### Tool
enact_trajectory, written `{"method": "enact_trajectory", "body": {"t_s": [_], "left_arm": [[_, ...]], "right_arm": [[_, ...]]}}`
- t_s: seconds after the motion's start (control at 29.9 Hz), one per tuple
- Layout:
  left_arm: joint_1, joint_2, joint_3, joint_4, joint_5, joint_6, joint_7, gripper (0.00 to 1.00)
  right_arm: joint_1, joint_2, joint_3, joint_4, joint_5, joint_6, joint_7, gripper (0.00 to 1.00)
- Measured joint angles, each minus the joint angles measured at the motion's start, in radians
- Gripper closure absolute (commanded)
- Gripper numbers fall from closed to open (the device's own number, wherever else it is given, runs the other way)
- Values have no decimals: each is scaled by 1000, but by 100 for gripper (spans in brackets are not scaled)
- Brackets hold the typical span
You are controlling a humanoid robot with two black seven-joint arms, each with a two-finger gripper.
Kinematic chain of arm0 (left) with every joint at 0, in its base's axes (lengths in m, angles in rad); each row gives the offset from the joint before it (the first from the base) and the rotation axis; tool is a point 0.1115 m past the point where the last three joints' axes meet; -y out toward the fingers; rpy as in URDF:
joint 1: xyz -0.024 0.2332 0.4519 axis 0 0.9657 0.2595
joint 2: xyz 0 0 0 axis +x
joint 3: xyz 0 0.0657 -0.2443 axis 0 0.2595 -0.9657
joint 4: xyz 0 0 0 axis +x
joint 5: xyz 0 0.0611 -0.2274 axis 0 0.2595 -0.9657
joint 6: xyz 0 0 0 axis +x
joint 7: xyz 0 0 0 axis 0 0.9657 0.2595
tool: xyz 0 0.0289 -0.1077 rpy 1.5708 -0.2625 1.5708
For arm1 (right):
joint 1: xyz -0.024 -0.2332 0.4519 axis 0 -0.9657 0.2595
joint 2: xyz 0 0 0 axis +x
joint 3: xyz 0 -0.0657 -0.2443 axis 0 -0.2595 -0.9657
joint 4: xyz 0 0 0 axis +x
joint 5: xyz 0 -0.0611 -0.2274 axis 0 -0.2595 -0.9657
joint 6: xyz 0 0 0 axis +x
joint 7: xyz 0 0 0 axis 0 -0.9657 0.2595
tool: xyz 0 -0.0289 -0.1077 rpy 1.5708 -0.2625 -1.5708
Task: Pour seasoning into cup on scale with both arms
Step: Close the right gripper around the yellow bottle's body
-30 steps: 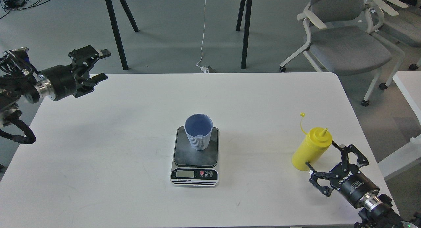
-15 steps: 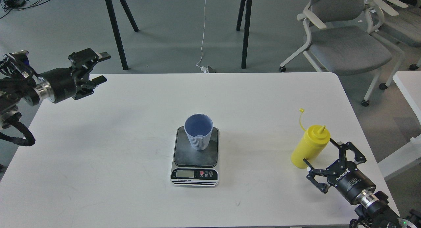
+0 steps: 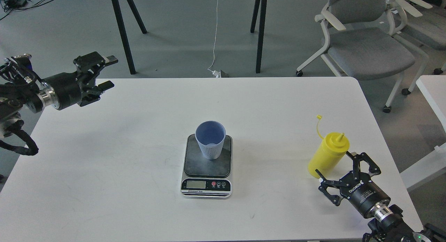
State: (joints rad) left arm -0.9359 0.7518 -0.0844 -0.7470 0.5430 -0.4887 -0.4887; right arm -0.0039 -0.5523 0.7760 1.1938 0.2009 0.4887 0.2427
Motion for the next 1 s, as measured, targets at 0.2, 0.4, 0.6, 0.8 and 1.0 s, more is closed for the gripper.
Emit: {"method": "enact_trajectory", "body": {"t_s": [0.2, 0.4, 0.6, 0.8, 1.0], "left_arm": [[4, -3, 0, 0, 0, 0, 0, 2], [12, -3, 2, 0, 0, 0, 0, 2], [13, -3, 2, 0, 0, 0, 0, 2], [24, -3, 2, 0, 0, 0, 0, 2], [32, -3, 1, 0, 0, 0, 0, 1]], "right_arm": [[12, 3, 4, -17, 0, 0, 0, 1], [16, 17, 4, -21, 0, 0, 1, 1], [24, 40, 1, -36, 0, 0, 1, 1], [32, 59, 0, -54, 0, 0, 1, 1], [36, 78, 0, -68, 0, 0, 1, 1]]}}
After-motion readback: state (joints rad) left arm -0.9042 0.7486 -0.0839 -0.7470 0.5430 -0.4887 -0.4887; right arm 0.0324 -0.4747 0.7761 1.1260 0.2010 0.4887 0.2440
